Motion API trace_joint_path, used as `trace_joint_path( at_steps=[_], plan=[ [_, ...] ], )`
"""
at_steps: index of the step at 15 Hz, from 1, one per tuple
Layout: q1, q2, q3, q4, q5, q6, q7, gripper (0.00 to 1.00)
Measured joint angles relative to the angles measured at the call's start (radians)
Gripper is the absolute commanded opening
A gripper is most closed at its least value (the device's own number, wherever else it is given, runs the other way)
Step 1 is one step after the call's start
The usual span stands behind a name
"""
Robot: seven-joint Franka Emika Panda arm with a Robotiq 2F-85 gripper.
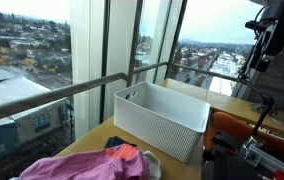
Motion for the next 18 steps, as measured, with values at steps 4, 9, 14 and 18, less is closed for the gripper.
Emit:
trace_joint_path(
  at_steps=[4, 9, 14, 18],
  plan=[
    [0.000, 0.000, 0.000, 0.000, 0.000, 0.000, 0.000, 1.00],
    [0.006, 0.006, 0.001, 0.000, 0.000, 0.002, 0.000, 1.00],
    [0.067, 0.115, 0.061, 0.015, 0.001, 0.104, 0.012, 1.00],
    [0.130, 0.270, 0.142, 0.056, -0.004, 0.265, 0.037, 1.00]
  ],
)
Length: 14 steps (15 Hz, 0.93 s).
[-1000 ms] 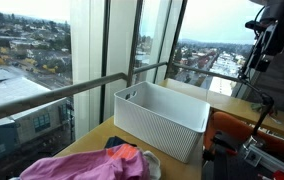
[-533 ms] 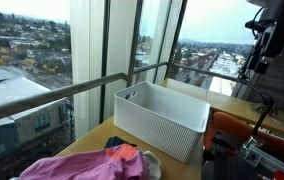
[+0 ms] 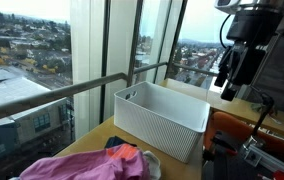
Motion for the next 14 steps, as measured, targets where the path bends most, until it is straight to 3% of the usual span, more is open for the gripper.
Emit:
trace_joint_path(
  at_steps=[4, 8, 14],
  plan=[
    [0.046, 0.192, 0.059, 0.074, -0.061, 0.182, 0.014, 1.00],
    [0.086, 0.398, 0.073, 0.150, -0.144, 0.365, 0.008, 1.00],
    [0.115, 0.696, 0.072, 0.257, -0.243, 0.551, -0.158, 1.00]
  ],
)
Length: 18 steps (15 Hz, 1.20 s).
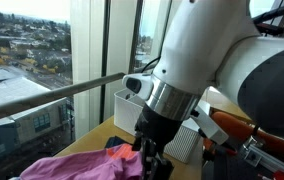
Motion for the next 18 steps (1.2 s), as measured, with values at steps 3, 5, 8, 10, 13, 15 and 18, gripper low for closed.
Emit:
trace_joint_path(
  at_steps=[3, 5, 8, 10, 13, 15, 18],
  plan=[
    [-0.003, 0.115, -0.013, 0.050, -0.030, 0.034, -0.107, 1.00],
    [-0.012, 0.177, -0.023, 0.076, -0.038, 0.051, -0.170, 0.75],
    [-0.039, 0.251, -0.025, 0.107, -0.038, 0.073, -0.243, 0.58],
    [-0.049, 0.280, -0.025, 0.128, -0.038, 0.080, -0.263, 0.42],
    [-0.052, 0.289, -0.025, 0.145, -0.038, 0.080, -0.268, 0.19],
    [-0.055, 0.287, -0.025, 0.149, -0.038, 0.080, -0.268, 0.06],
    [-0.068, 0.257, -0.026, 0.148, -0.038, 0.076, -0.268, 0.03]
  ],
)
